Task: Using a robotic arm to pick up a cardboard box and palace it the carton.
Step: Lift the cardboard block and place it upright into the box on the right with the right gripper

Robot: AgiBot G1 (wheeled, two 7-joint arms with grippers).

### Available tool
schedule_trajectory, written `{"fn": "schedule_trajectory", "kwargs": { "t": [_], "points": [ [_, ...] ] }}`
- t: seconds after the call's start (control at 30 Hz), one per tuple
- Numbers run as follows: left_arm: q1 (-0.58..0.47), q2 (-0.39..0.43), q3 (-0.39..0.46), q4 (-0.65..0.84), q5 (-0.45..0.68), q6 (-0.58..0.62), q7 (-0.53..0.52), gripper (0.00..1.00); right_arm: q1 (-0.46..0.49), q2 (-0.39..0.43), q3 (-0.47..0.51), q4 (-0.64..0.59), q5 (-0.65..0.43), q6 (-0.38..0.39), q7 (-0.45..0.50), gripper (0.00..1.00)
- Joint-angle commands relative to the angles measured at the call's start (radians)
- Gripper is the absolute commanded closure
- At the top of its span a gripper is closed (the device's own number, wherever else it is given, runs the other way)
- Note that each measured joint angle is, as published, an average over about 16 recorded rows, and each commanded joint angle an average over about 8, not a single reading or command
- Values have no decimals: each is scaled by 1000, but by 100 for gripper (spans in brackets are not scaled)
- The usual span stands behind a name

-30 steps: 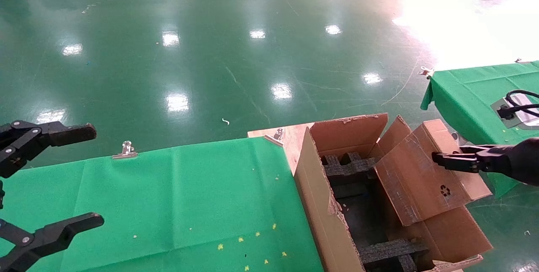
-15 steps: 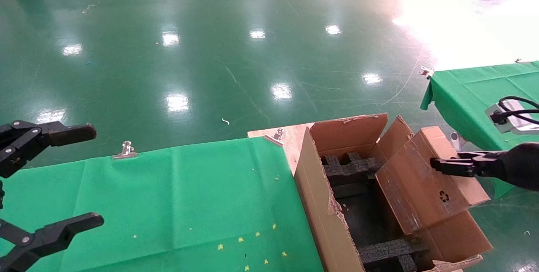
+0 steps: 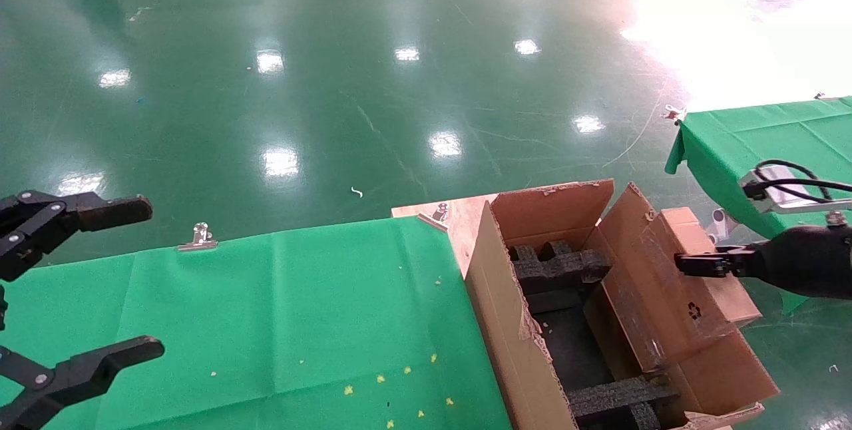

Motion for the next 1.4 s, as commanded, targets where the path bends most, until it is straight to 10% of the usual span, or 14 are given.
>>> {"fn": "schedule_trajectory", "kwargs": {
  "t": [0.03,1.4],
  "points": [
    [0,0,0,0,0,0,0,0,-13,-16,-9,0,-9,19,18,100],
    [0,0,0,0,0,0,0,0,-384,-294,-55,-244,194,227,-37,100]
  ]
}}
